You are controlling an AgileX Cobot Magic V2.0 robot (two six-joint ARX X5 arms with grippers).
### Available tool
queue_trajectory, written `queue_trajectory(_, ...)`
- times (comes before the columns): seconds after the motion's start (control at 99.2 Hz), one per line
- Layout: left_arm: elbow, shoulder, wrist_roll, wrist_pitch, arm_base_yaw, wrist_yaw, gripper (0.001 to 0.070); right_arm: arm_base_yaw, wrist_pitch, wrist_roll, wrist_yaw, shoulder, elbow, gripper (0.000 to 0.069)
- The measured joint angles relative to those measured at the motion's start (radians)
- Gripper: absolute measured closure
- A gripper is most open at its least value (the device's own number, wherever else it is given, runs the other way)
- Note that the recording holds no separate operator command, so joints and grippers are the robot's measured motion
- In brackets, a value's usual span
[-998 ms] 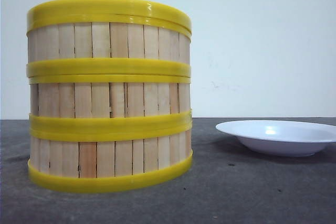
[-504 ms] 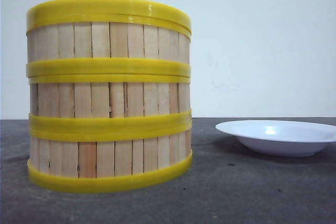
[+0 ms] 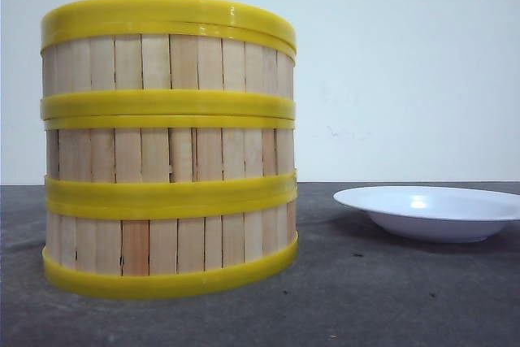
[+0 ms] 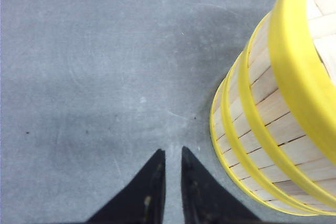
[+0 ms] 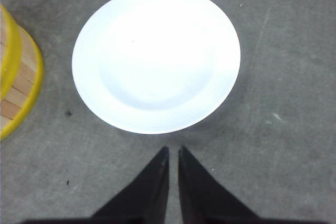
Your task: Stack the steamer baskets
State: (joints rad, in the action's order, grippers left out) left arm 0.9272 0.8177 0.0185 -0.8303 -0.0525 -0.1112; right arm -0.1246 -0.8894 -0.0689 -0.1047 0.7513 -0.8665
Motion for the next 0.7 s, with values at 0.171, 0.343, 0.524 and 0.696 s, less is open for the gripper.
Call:
queue_trajectory(0.171,0.0,0.0,0.0,0.0,0.0,0.0,0.0683,0.0,0.009,0.0,0.0,0.0,0.0,0.0671)
queue_trajectory(0.343,0.0,0.0,0.0,0.0,0.0,0.0,0.0683,0.0,0.047,0.0,0.0,0.0,0.0,0.0671)
queue_trajectory(0.524,-0.001,0.0,-0.002,0.009,0.0,0.0,0.0683,0.0,0.086,0.0,0.0,0.0,0.0,0.0671)
queue_trajectory(0.696,-0.148,-0.11,-0.053,0.193,0.014,0.035,0.0684,0.0,0.123,0.0,0.0,0.0,0.0,0.0671)
